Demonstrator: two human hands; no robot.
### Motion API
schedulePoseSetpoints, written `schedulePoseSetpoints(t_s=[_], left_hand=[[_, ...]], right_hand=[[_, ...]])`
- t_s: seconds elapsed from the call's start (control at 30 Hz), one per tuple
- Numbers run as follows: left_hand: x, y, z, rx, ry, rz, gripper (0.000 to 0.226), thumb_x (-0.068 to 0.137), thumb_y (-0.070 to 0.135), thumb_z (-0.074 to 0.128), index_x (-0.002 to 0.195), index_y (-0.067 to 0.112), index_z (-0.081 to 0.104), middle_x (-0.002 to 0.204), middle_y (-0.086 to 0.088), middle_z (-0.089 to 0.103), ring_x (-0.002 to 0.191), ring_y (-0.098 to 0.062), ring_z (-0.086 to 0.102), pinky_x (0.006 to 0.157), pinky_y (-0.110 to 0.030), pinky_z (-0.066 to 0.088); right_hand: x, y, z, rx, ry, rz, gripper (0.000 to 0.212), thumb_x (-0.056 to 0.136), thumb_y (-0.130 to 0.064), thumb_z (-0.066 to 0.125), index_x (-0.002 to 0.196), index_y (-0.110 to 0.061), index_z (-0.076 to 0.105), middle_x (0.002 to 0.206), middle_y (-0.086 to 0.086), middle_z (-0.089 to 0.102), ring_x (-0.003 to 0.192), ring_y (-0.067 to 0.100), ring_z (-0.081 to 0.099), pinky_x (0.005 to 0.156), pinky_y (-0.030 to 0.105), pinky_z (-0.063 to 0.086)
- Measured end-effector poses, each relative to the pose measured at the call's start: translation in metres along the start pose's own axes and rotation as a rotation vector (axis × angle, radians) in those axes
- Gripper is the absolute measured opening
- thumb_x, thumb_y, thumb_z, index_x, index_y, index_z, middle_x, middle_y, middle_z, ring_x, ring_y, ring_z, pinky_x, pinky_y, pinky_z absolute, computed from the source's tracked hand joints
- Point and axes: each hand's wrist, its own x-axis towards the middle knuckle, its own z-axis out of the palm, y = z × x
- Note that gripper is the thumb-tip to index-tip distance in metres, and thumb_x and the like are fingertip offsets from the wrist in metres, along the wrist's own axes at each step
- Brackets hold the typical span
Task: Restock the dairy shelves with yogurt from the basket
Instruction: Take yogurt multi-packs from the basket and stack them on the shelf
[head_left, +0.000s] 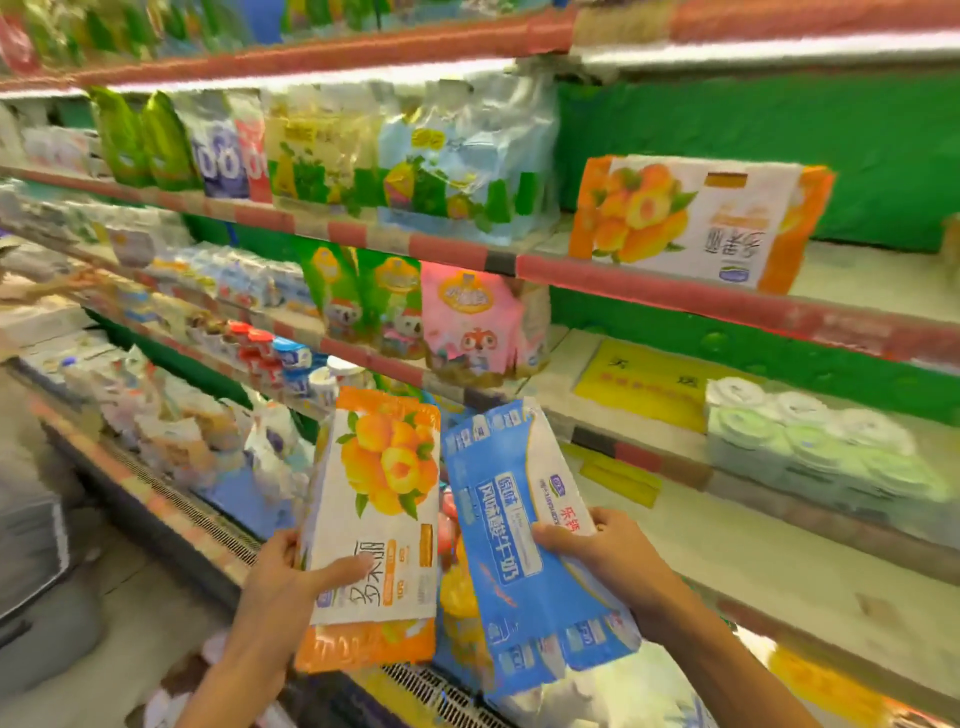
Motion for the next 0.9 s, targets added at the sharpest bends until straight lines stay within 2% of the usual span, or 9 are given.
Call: schedulePoseSetpoints(t_s=[0.07, 0.17, 0.3, 0.43, 0.57, 0.7, 0.8, 0.87, 0.9], left_hand=[[0.015, 0.015, 0.034, 0.080, -0.072, 0.030, 0.096, 0.025, 0.036, 0.098, 0.110, 0.012, 0.060, 0.093, -0.011, 0.077, 0.078, -0.035, 0.075, 0.072, -0.055, 0.059], [0.035, 0.039, 0.086, 0.163, -0.168, 0.074, 0.085, 0.040, 0.024, 0.098, 0.115, 0.010, 0.059, 0.095, -0.010, 0.075, 0.070, -0.025, 0.075, 0.053, -0.036, 0.059], [0.073, 0.063, 0.144, 0.322, -0.281, 0.103, 0.093, 0.031, 0.032, 0.098, 0.113, 0.015, 0.060, 0.098, -0.008, 0.076, 0.080, -0.030, 0.075, 0.068, -0.049, 0.061], [0.109, 0.091, 0.194, 0.508, -0.373, 0.177, 0.086, 0.034, 0.029, 0.099, 0.110, 0.017, 0.060, 0.096, -0.004, 0.075, 0.075, -0.021, 0.074, 0.064, -0.040, 0.059], [0.150, 0.112, 0.237, 0.669, -0.470, 0.276, 0.074, 0.048, 0.023, 0.098, 0.111, 0.023, 0.059, 0.099, -0.002, 0.073, 0.078, -0.021, 0.074, 0.072, -0.044, 0.061], [0.182, 0.131, 0.285, 0.791, -0.604, 0.295, 0.070, 0.056, 0.018, 0.095, 0.114, 0.023, 0.057, 0.100, -0.004, 0.074, 0.078, -0.022, 0.075, 0.071, -0.043, 0.062], [0.202, 0.146, 0.323, 0.876, -0.709, 0.286, 0.079, 0.045, 0.026, 0.095, 0.115, 0.022, 0.058, 0.100, -0.005, 0.075, 0.081, -0.026, 0.075, 0.074, -0.048, 0.062], [0.218, 0.153, 0.346, 0.920, -0.762, 0.277, 0.089, 0.033, 0.033, 0.096, 0.113, 0.018, 0.061, 0.095, -0.006, 0.076, 0.079, -0.027, 0.075, 0.069, -0.042, 0.062], [0.225, 0.156, 0.356, 0.957, -0.789, 0.273, 0.088, 0.035, 0.033, 0.097, 0.113, 0.015, 0.062, 0.092, -0.007, 0.077, 0.079, -0.027, 0.075, 0.066, -0.039, 0.061]], right_hand=[[0.001, 0.001, -0.033, 0.043, 0.044, 0.010, 0.085, 0.052, -0.041, 0.096, 0.118, -0.001, 0.060, 0.102, 0.012, 0.077, 0.090, 0.035, 0.075, 0.082, 0.053, 0.060], [-0.001, -0.002, -0.075, 0.093, 0.086, 0.009, 0.072, 0.057, -0.028, 0.095, 0.114, 0.002, 0.064, 0.101, 0.014, 0.077, 0.088, 0.035, 0.075, 0.071, 0.042, 0.060], [-0.002, -0.001, -0.122, 0.156, 0.155, 0.037, 0.066, 0.057, -0.023, 0.092, 0.112, 0.003, 0.066, 0.098, 0.015, 0.077, 0.087, 0.034, 0.075, 0.068, 0.039, 0.059], [-0.007, 0.006, -0.148, 0.177, 0.236, 0.092, 0.093, 0.041, -0.038, 0.099, 0.117, 0.002, 0.063, 0.102, 0.015, 0.076, 0.091, 0.036, 0.074, 0.083, 0.051, 0.059], [-0.022, 0.019, -0.158, 0.141, 0.293, 0.120, 0.096, 0.038, -0.049, 0.097, 0.114, 0.000, 0.066, 0.100, 0.013, 0.077, 0.091, 0.032, 0.075, 0.088, 0.054, 0.057], [-0.032, 0.025, -0.163, 0.034, 0.352, 0.166, 0.100, 0.021, -0.068, 0.089, 0.102, -0.012, 0.070, 0.086, -0.006, 0.078, 0.081, 0.012, 0.075, 0.081, 0.035, 0.057], [-0.031, 0.023, -0.165, -0.010, 0.393, 0.172, 0.111, 0.009, -0.076, 0.086, 0.099, -0.013, 0.069, 0.084, -0.008, 0.078, 0.080, 0.011, 0.074, 0.079, 0.032, 0.057], [-0.029, 0.018, -0.162, 0.001, 0.404, 0.165, 0.106, 0.015, -0.070, 0.091, 0.101, -0.011, 0.068, 0.084, -0.006, 0.078, 0.079, 0.012, 0.075, 0.072, 0.029, 0.058], [-0.026, 0.015, -0.161, 0.020, 0.402, 0.171, 0.096, 0.027, -0.060, 0.095, 0.103, -0.010, 0.066, 0.084, -0.005, 0.078, 0.078, 0.014, 0.075, 0.069, 0.030, 0.058]])
